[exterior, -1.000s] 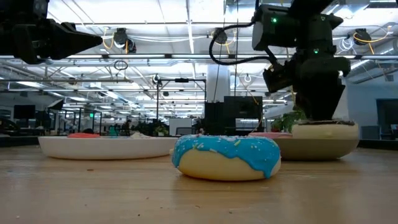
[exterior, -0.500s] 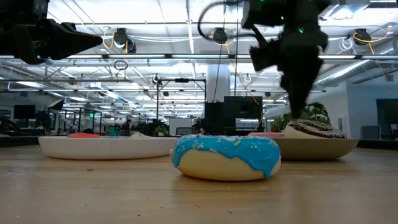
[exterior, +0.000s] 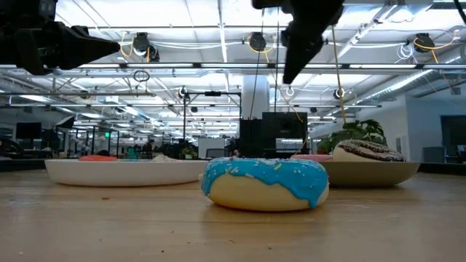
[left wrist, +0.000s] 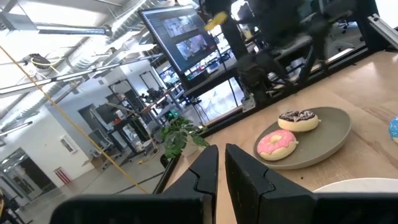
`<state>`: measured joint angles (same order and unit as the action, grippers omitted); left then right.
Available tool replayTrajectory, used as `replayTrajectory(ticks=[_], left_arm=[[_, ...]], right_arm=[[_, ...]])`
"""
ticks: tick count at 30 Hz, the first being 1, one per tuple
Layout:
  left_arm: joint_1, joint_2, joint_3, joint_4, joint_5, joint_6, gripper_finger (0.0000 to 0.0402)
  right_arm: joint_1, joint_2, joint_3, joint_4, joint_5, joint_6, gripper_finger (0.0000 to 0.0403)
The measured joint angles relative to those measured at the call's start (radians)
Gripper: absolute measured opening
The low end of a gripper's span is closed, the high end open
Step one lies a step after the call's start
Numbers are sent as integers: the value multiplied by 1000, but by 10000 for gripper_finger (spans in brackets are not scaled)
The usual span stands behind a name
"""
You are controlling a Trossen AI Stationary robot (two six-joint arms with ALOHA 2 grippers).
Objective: Pick & Place donuts
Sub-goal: Put the big blue donut on the gray plate
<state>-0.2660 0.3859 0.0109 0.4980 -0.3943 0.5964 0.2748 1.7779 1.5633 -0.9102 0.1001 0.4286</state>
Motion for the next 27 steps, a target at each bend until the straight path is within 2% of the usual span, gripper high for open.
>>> replayTrajectory(ticks=[4,8,14,22,27], left_arm=[[0,0,0,0,0,0,37],[0,0,0,-6,0,-1,37],[0,0,0,-9,0,-1,37],[0,0,0,-20,-1,5,37],[0,0,0,-32,-6,5,37]], right_arm=[[27,118,67,6,-29,-17,223],[45,189,69,90,-53,-72,224],[52,237,70,216,-77,-154,224],[67,280,69,277,-107,-198,224],[77,340,69,298,-171,-193,224]])
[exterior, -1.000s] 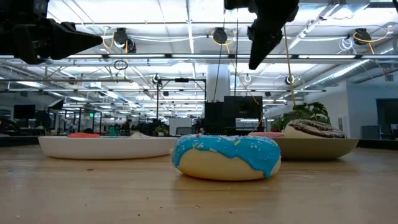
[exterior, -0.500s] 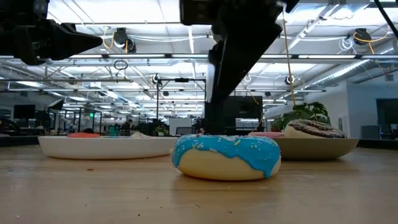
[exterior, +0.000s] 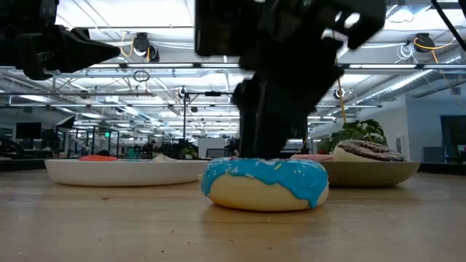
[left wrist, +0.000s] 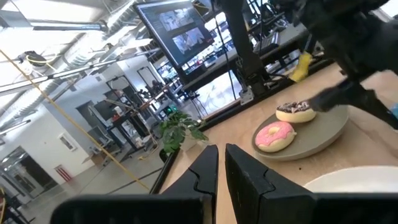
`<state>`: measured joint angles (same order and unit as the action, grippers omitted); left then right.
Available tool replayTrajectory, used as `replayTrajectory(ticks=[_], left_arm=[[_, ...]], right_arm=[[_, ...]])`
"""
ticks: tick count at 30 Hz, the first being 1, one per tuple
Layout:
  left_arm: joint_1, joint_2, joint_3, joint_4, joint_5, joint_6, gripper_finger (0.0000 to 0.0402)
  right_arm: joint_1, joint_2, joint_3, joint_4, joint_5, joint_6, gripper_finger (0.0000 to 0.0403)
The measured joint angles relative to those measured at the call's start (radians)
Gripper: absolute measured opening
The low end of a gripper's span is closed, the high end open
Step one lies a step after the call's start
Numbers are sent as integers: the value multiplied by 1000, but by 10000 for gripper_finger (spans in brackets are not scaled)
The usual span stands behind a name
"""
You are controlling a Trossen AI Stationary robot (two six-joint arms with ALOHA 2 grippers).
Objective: Pick & Place donuts
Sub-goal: Put the big blue donut on the gray plate
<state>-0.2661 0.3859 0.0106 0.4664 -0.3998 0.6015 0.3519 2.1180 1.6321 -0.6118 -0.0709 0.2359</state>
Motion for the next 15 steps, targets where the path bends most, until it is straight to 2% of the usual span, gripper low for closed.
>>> replayTrajectory(ticks=[11,15], left_arm=[[0,0,0,0,-6,0,37],[0,0,0,0,-7,0,37]], right_arm=[[0,54,3,-13,0,-27,224],[0,54,-10,3,14,-49,205]])
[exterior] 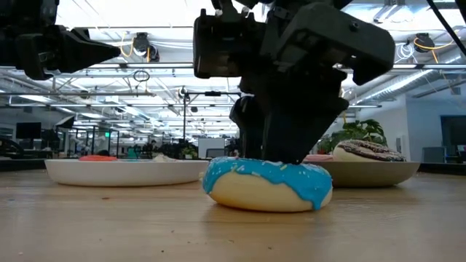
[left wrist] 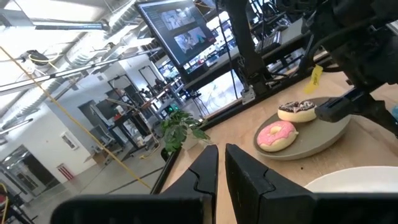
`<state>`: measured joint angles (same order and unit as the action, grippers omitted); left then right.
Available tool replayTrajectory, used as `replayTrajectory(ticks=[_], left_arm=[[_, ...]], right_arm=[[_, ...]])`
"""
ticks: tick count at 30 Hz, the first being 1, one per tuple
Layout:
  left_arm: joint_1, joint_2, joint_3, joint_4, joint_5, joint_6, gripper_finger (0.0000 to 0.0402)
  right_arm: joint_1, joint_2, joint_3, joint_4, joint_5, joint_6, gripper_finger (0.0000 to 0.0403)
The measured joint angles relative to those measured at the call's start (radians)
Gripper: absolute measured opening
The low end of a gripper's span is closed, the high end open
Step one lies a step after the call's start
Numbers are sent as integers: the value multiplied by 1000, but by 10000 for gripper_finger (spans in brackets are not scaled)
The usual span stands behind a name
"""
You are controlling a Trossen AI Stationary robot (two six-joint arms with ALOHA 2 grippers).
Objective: Pick & Place donuts
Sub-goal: Put the big blue donut on the gray plate
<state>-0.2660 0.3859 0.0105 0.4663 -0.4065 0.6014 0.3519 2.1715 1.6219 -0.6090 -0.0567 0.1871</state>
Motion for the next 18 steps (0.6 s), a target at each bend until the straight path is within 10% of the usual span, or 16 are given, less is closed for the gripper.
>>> replayTrajectory(ticks=[11,18], left_arm=[[0,0,0,-2,2,-1,37],[0,0,0,0,6,-2,37]], right_arm=[[-5,-44,-3,-57,-8,7,24],[-23,-218,0,-123,-25,53,28]])
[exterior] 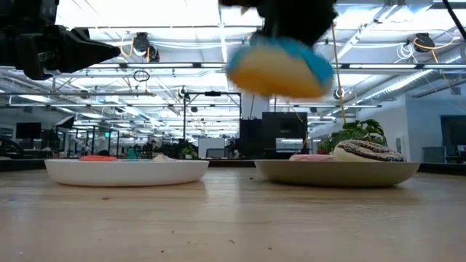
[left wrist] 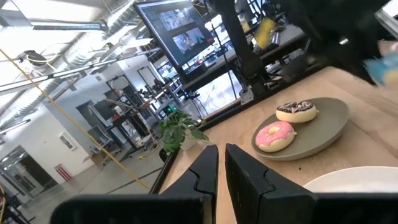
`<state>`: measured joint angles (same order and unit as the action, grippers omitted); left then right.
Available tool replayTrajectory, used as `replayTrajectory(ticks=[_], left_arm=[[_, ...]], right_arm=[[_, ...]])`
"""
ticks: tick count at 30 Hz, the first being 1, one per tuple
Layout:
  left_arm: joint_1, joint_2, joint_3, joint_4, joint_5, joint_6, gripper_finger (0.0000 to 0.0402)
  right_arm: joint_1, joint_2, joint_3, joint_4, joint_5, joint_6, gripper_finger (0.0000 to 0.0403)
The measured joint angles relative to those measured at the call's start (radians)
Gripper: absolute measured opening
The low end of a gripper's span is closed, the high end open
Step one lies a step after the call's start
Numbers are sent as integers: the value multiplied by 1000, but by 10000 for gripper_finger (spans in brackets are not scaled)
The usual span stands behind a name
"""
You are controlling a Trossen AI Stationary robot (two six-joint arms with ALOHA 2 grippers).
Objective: Pick & Place donuts
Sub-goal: Put the big blue donut on the gray plate
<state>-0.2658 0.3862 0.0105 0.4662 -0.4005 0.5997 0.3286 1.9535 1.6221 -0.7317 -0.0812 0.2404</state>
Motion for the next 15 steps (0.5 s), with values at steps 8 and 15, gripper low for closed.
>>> replayTrajectory(ticks=[8,15], left_arm=[[0,0,0,0,2,-3,37],[0,0,0,-1,2,-7,37]], right_arm=[[-49,-174,1,-73,13,52,9],[-86,-192,1,-227,57,61,8]])
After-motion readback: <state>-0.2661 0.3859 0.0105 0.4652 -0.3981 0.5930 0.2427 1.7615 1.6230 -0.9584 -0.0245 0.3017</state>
